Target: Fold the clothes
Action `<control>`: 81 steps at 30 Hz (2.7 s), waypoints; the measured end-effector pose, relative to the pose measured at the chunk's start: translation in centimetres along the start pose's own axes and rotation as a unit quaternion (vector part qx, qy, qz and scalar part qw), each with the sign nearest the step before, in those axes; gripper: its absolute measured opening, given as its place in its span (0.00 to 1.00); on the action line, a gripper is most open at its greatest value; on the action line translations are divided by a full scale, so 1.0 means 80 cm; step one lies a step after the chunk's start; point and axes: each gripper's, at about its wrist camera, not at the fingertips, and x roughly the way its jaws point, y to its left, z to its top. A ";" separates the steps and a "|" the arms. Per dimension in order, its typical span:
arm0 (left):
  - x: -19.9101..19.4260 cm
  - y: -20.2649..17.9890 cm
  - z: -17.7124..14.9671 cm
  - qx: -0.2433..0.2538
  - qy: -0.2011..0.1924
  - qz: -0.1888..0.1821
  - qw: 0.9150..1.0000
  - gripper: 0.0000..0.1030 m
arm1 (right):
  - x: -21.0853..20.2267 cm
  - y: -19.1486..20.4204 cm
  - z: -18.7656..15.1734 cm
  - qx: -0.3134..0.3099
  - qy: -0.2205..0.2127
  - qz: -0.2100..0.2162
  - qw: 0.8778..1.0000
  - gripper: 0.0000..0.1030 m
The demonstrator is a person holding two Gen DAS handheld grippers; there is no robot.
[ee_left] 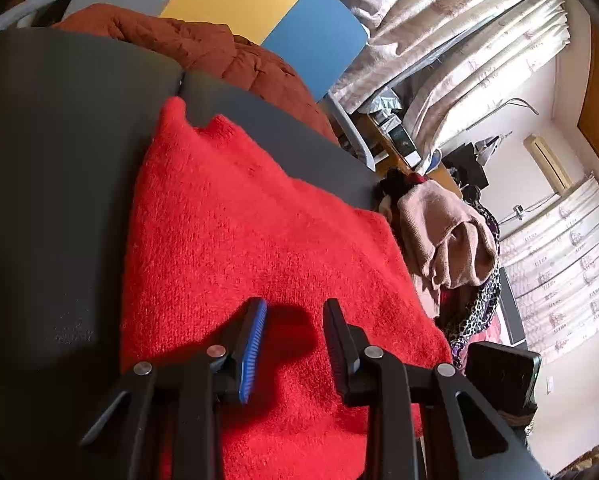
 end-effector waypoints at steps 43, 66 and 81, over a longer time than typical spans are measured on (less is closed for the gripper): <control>0.000 -0.079 -0.082 0.207 0.048 0.037 0.976 0.28 | -0.089 -0.008 0.089 -0.047 -0.194 -0.244 0.949 0.32; -0.024 -0.083 -0.099 0.217 0.029 0.052 0.974 0.28 | -0.052 0.031 -0.002 -0.117 -0.025 -0.375 0.919 0.36; -0.028 -0.072 0.016 0.048 -0.153 0.159 0.974 0.29 | -0.009 0.032 0.149 -0.007 -0.222 -0.382 0.897 0.39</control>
